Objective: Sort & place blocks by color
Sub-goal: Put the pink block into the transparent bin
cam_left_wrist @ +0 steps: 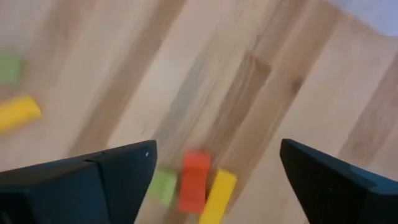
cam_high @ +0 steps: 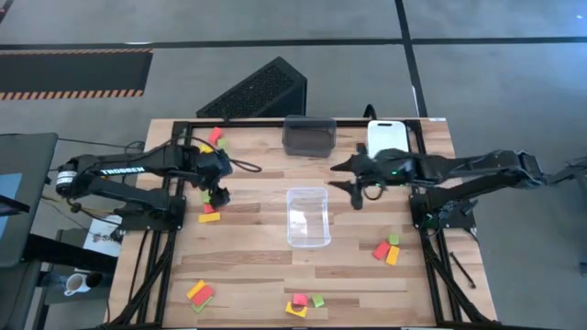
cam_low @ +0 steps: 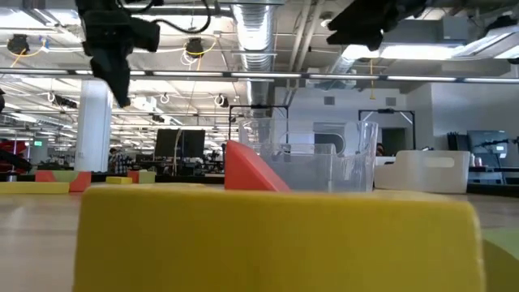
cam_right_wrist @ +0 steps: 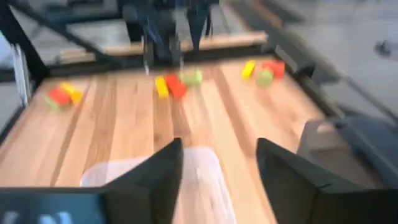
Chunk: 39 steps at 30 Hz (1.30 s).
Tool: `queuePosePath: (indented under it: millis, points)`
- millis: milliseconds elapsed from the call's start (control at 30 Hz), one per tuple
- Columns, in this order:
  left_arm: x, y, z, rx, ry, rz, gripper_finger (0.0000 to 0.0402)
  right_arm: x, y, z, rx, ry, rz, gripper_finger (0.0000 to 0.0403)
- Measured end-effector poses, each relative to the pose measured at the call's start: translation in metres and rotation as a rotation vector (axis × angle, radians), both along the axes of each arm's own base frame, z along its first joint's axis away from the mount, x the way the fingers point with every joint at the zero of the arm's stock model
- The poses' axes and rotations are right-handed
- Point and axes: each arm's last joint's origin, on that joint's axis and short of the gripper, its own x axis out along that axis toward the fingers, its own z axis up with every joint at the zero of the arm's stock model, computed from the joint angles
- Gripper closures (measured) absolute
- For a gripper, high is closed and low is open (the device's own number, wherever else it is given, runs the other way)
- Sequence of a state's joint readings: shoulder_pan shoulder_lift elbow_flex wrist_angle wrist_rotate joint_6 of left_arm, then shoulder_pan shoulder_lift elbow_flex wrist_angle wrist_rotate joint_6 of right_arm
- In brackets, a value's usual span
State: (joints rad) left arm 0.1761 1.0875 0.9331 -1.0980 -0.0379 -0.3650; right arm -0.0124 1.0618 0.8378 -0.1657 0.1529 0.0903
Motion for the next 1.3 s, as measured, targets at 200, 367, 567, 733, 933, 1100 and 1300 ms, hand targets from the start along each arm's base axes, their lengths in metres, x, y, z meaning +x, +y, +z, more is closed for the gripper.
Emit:
queuePosePath:
  millis: [200,367,567,733,933,1100,1300]
  points:
    - [0.007,0.0,-0.037,-0.082,0.172,0.027,0.0065,0.022,-0.001,-0.004,0.009,0.124,-0.008,0.0101]
    - [0.023,0.002,-0.065,-0.133,0.324,0.025,0.0079,0.033,-0.001,-0.01,0.009,0.16,-0.005,0.0091]
    - [0.035,0.005,-0.094,-0.145,0.477,-0.008,0.0094,0.037,0.0,-0.015,0.027,0.178,0.027,0.0091]
    - [0.042,0.006,-0.111,-0.149,0.549,-0.056,0.0097,0.037,0.0,-0.015,0.061,0.173,0.022,0.0091]
    - [0.05,0.008,-0.124,-0.131,0.528,-0.078,0.0098,0.037,0.003,-0.014,0.076,0.165,0.024,0.0091]
    - [0.05,0.007,-0.126,-0.144,0.527,-0.085,0.0099,0.037,0.003,-0.014,0.084,0.164,0.02,0.0091]
    - [0.049,0.006,-0.126,-0.18,0.53,-0.106,0.014,0.037,0.002,-0.014,0.085,0.163,0.018,0.0091]
